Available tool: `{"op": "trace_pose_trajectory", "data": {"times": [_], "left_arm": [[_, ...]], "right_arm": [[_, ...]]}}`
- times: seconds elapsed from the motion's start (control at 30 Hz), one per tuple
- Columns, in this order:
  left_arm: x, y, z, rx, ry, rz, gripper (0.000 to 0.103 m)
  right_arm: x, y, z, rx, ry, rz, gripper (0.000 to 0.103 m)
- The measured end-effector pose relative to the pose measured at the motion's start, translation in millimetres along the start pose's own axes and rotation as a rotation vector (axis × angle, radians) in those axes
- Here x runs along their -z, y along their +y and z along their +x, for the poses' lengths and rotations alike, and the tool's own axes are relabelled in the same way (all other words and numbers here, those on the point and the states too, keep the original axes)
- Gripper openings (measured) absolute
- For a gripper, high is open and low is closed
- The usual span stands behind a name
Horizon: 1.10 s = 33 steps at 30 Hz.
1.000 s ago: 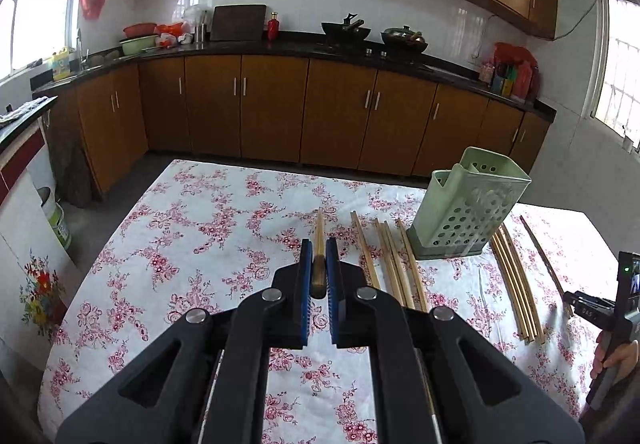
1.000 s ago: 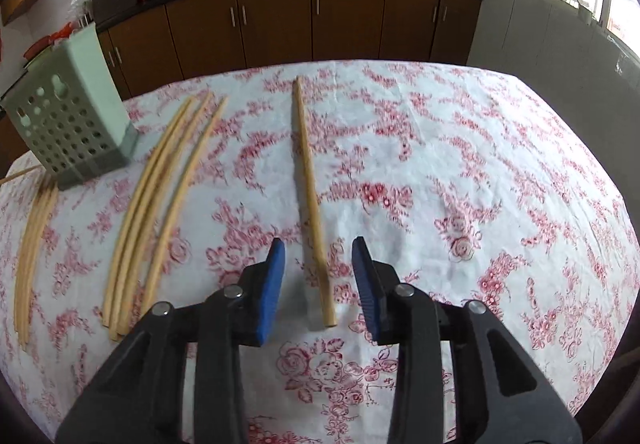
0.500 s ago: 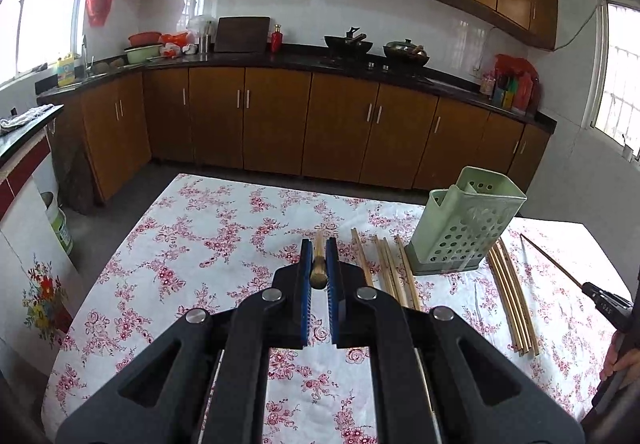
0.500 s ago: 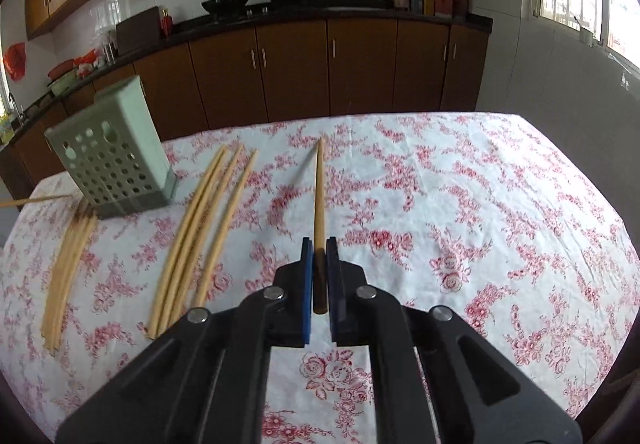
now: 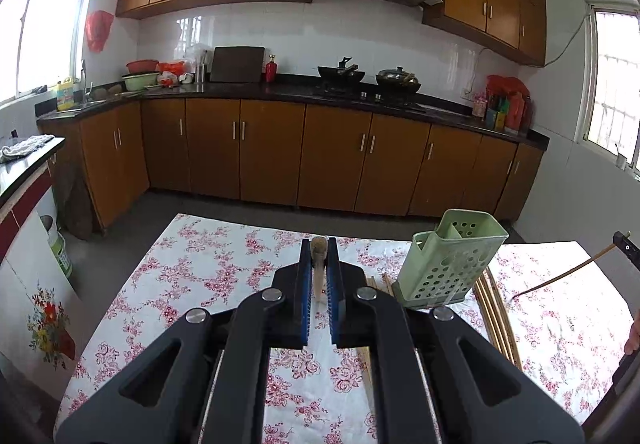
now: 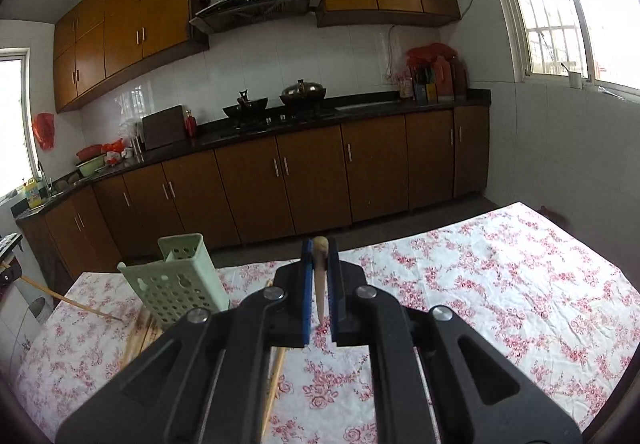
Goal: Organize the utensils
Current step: 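Carry the chopstick over the green holder with the left tool while the right tool does likewise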
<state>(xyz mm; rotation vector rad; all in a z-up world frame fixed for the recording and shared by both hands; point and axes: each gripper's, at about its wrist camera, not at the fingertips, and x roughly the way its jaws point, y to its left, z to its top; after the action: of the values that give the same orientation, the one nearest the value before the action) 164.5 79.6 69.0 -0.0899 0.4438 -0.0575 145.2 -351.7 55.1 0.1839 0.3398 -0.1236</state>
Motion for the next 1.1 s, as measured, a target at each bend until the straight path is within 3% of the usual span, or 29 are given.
{"op": "trace_pose_trajectory", "data": {"times": [0.2, 0.37, 0.63, 0.83, 1.1], "left_arm": [[-12.1, -3.5, 5.5, -0.018, -0.014, 0.008, 0.007], [-43.4, -7.1, 0.0, -0.026, -0.066, 0.023, 0.007], [-108.4, -36.5, -26.0, 0.072, -0.214, -0.020, 0.007], [-122.7, -63.6, -25.9, 0.146, -0.287, -0.067, 0.007], [-95.6, -90.7, 22.2, 0.178, -0.201, -0.077, 0.007]], "right_arm": [[-15.9, 9.9, 3.6, -0.003, -0.028, -0.029, 0.007], [-58.0, 20.6, -4.1, -0.036, -0.109, -0.034, 0.007], [-130.9, 39.3, -29.5, -0.235, -0.254, 0.060, 0.007], [-135.2, 66.9, -15.7, -0.309, -0.240, 0.040, 0.007], [-107.8, 100.1, 18.8, -0.294, -0.135, -0.013, 0.007]]}}
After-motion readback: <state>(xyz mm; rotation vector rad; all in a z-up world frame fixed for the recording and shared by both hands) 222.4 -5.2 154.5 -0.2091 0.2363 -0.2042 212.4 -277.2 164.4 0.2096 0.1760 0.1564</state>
